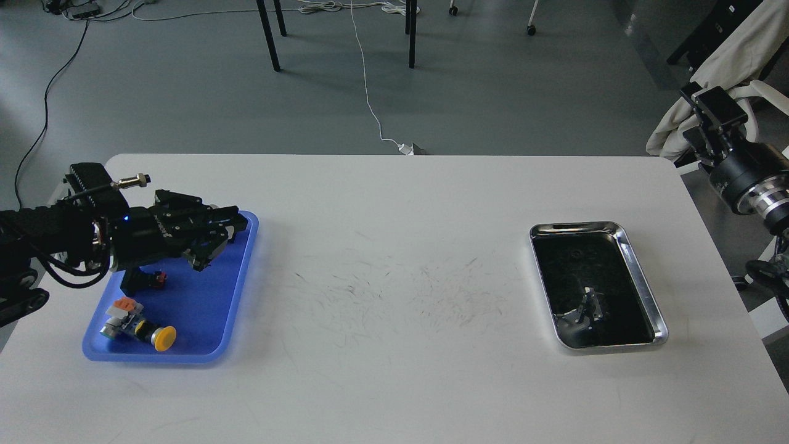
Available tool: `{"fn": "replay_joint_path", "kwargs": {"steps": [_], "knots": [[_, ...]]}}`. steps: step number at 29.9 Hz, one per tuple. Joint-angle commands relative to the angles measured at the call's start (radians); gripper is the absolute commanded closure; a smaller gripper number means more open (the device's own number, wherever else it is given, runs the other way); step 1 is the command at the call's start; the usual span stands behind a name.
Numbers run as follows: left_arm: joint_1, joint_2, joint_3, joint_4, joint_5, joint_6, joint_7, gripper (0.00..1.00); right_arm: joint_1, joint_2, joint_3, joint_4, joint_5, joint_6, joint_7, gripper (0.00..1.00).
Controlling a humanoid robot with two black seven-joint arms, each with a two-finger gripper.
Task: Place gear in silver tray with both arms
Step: 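Lift the black gear and carry it toward the table centre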
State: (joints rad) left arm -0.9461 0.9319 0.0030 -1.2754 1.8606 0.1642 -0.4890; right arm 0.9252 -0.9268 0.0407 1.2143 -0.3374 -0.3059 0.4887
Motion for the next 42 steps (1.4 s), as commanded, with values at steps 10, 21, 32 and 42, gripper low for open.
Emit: {"fn": "replay_joint_path", "kwargs": {"steps": [10, 21, 32, 42], "knots": [[-0.105, -0.335, 0.011, -0.012, 0.025, -0.155, 0.0, 0.84, -0.008, -0.004, 0.008, 0.002, 0.012, -0.013, 0.0, 0.06], [-0.097, -0.597, 0.014, 0.096, 0.029, -0.233, 0.0, 0.83, -0.009, -0.009, 0.011, 0.001, 0.014, -0.015, 0.0, 0.06], [-0.082, -0.855, 0.018, 0.313, 0.028, -0.252, 0.0, 0.83, -0.009, -0.01, 0.015, -0.001, 0.014, -0.013, 0.0, 0.06], [-0.023, -0.932, 0.06, 0.45, 0.022, -0.25, 0.0, 0.82, -0.011, -0.02, 0.015, -0.001, 0.012, -0.013, 0.0, 0.06]]}}
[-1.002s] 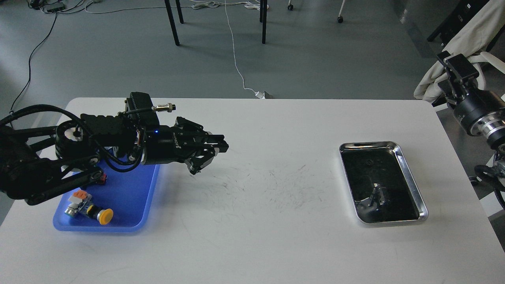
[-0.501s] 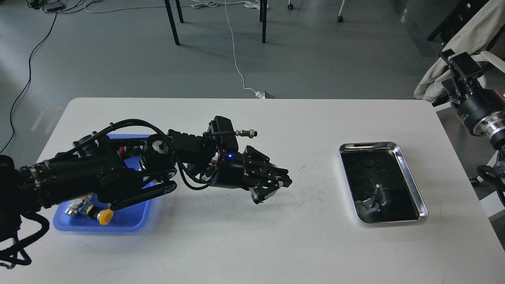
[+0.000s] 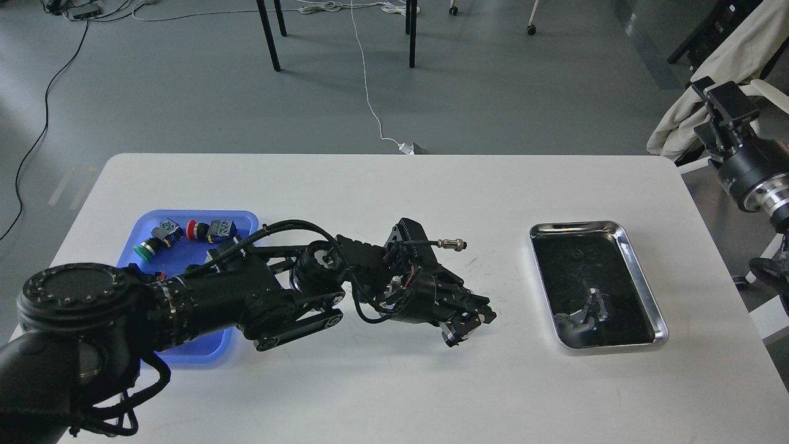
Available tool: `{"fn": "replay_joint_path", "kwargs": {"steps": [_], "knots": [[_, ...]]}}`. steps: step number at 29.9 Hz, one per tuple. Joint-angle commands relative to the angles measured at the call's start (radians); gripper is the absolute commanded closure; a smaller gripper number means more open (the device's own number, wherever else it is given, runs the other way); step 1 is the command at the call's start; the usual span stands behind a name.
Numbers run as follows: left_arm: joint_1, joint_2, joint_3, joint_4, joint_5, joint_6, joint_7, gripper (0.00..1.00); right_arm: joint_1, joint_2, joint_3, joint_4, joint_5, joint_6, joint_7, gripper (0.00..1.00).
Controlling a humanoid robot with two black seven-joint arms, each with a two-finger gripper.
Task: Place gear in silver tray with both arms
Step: 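Lift the black gear and carry it toward the table centre, then lower the gear and release it on the table between trays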
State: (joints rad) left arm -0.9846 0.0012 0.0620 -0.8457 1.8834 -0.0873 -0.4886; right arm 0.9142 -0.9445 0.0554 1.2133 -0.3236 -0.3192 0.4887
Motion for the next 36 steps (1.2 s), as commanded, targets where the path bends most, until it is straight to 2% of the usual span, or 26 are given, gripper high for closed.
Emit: {"fn": "replay_joint_path", "kwargs": {"steps": [1, 16, 23, 36], "knots": [[0.015, -0.001, 0.001, 0.023, -0.001, 0.001, 0.0, 0.82, 0.0, 0.0, 0.0, -0.001, -0.002, 0.0, 0.0, 0.06], [0.021, -0.001, 0.001, 0.085, -0.012, 0.001, 0.0, 0.8, -0.005, 0.0, -0.002, -0.003, -0.002, 0.0, 0.0, 0.06], [0.032, -0.001, -0.002, 0.083, -0.023, 0.0, 0.0, 0.68, -0.008, 0.001, -0.002, -0.006, -0.002, 0.0, 0.0, 0.06], [0.027, -0.001, -0.014, 0.071, -0.069, 0.001, 0.0, 0.61, -0.009, 0.0, -0.009, 0.002, -0.002, 0.005, 0.0, 0.06]]}}
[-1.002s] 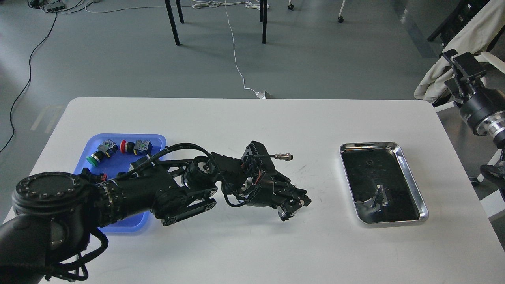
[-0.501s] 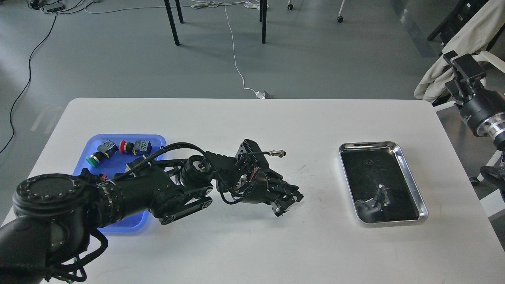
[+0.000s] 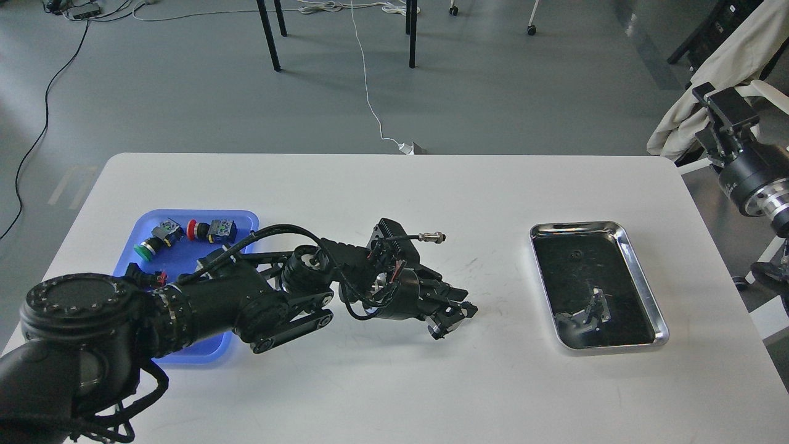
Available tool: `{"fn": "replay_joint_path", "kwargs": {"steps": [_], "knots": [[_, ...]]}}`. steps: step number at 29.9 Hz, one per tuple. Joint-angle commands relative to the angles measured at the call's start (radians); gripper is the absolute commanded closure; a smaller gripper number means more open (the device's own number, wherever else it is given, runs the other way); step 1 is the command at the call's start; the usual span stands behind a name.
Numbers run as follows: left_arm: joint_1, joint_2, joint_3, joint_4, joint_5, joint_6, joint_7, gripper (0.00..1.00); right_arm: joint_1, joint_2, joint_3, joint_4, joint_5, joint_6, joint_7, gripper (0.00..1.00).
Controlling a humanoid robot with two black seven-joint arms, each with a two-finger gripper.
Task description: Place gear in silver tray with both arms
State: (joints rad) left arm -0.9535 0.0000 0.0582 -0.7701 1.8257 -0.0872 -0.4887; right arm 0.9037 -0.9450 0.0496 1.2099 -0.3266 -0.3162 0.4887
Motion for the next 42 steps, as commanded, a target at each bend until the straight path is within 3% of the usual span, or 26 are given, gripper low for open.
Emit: {"fn": "replay_joint_path", "kwargs": {"steps": [1, 6, 9, 11, 20, 22, 25, 34, 42], "knots": [[-0.008, 0.0, -0.012, -0.006, -0.028, 0.001, 0.0, 0.61, 0.001, 0.0, -0.005, 0.002, 0.001, 0.003, 0.0, 0.06], [-0.053, 0.0, -0.029, -0.008, -0.155, 0.003, 0.0, 0.49, 0.003, -0.001, -0.008, 0.003, 0.001, 0.008, 0.0, 0.06], [-0.102, 0.011, -0.049, -0.023, -0.277, 0.004, 0.0, 0.35, 0.003, -0.004, -0.01, 0.007, 0.001, 0.009, 0.0, 0.06], [-0.128, 0.066, -0.07, -0.023, -0.368, 0.004, 0.0, 0.25, 0.001, -0.006, -0.014, 0.011, 0.0, 0.011, 0.0, 0.05], [-0.185, 0.29, -0.1, -0.018, -0.678, 0.006, 0.0, 0.14, 0.014, -0.017, -0.051, 0.033, -0.041, 0.029, 0.0, 0.05], [-0.183, 0.346, -0.141, -0.021, -0.774, -0.002, 0.0, 0.02, 0.027, -0.018, -0.057, 0.039, -0.057, 0.032, 0.0, 0.05], [-0.179, 0.429, -0.161, -0.021, -0.88, -0.022, 0.0, 0.01, 0.041, -0.018, -0.077, 0.04, -0.09, 0.046, 0.0, 0.05], [-0.168, 0.653, -0.222, -0.008, -1.124, -0.278, 0.0, 0.01, 0.095, -0.023, -0.132, 0.049, -0.258, 0.092, 0.0, 0.05], [-0.126, 0.773, -0.222, -0.009, -1.265, -0.302, 0.0, 0.01, 0.153, -0.026, -0.157, 0.053, -0.563, 0.192, 0.0, 0.05]]}}
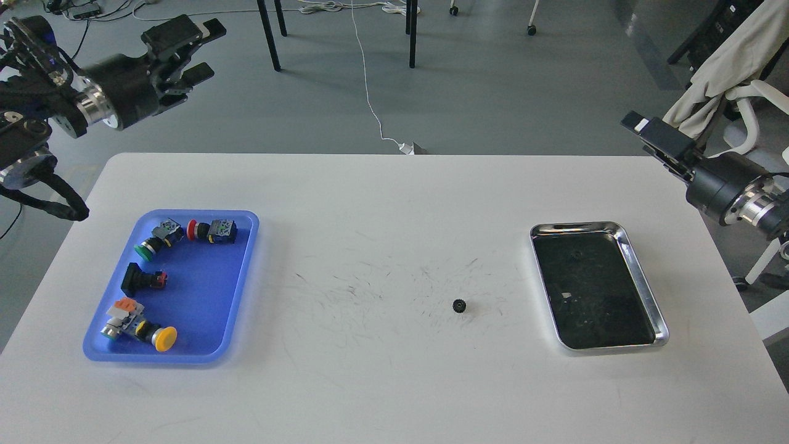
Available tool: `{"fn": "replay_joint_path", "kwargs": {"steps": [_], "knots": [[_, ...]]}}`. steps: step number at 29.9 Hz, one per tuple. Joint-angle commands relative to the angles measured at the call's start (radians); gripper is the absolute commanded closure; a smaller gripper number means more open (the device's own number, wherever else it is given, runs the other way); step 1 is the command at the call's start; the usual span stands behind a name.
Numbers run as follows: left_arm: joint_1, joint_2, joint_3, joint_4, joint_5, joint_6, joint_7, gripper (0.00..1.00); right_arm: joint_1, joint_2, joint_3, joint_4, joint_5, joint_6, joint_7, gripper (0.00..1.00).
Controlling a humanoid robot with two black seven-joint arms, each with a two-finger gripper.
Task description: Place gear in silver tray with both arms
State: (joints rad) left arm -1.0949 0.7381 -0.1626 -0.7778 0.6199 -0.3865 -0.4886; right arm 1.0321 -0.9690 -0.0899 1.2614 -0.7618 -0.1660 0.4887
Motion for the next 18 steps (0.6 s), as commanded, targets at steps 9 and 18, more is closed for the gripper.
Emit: {"fn": "replay_joint_path", "kwargs": {"steps": [9, 18], "knots": [[0.141, 0.072, -0.002, 0.0, -0.212, 0.009, 0.0, 0.01, 0.181, 0.015, -0.178, -0.002, -0.381, 0.128, 0.0, 0.05], [0.159, 0.112, -0.005, -0.003, -0.258, 0.005, 0.0, 0.01, 0.457, 0.159, -0.437, 0.0, -0.574, 0.201, 0.0, 0.06]]}}
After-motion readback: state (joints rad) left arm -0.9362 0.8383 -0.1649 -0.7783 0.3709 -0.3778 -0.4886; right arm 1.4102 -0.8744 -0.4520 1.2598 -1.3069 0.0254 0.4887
